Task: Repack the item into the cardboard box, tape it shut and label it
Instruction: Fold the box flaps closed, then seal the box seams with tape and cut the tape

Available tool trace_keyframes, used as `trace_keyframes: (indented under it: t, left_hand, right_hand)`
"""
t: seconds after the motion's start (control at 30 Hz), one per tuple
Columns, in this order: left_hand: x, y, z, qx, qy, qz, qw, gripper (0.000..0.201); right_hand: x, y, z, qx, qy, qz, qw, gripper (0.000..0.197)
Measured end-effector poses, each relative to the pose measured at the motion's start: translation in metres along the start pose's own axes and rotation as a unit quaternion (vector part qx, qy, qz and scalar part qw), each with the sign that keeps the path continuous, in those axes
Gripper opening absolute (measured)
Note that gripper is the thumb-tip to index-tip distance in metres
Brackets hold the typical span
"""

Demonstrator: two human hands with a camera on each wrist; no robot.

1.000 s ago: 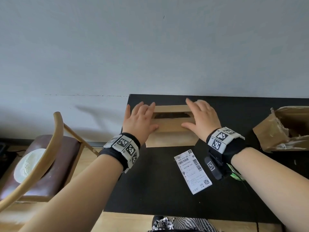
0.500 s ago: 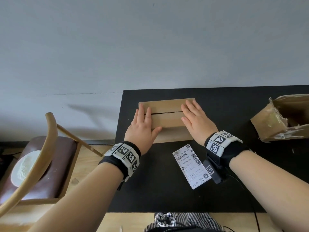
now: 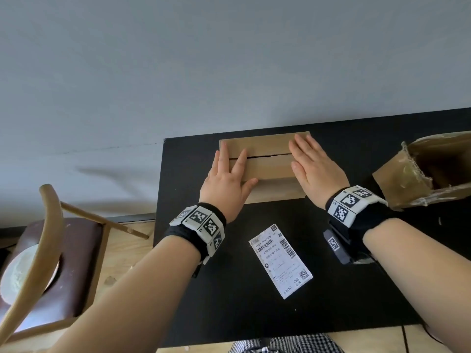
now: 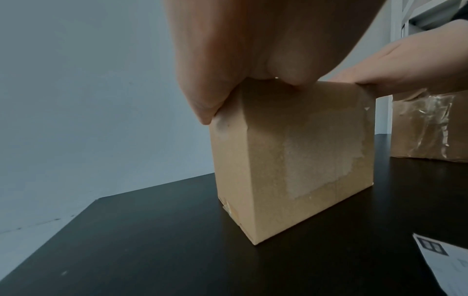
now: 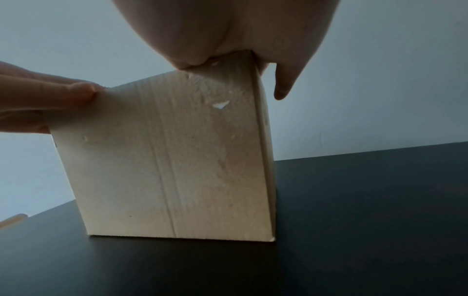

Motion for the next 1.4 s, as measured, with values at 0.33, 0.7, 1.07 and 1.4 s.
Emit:
trace_keyframes:
  t: [0.33, 0.7, 1.07, 1.4]
  left_hand:
    - [0.007, 0.027, 0.022, -0.012, 0.042, -0.009, 0.999, 0.065]
    - [-0.008, 0.011, 0.070, -0.015, 0.120, 0.013, 0.993, 0.064]
    - [0.025, -0.011, 0.161, 0.138, -0.014, 0.014, 0.990, 0.051]
    - [0.035, -0.031, 0.164, 0.141, -0.010, -0.162, 0.977, 0.106]
  right_hand:
    - [-0.010, 0.015, 0.032, -0.012, -0.017, -0.037, 0.999, 0.055]
    - [-0.035, -0.034, 0.068, 0.006, 0.141, 0.033, 0.989, 0.043]
    - [0.030, -0.090, 0.126, 0.127, -0.058, -0.231, 0.963, 0.025]
    - [-0.035, -0.078, 0.096, 0.114, 0.174, -0.125, 0.970, 0.020]
Point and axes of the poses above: each hand's wrist, its own y-axis towards the middle knuckle, its own x-axis out of the palm, z = x × y, the point moved 4 cm from there along y, towards the middle knuckle, and after that the axes turned 4 degrees about x, right-handed, at the moved point
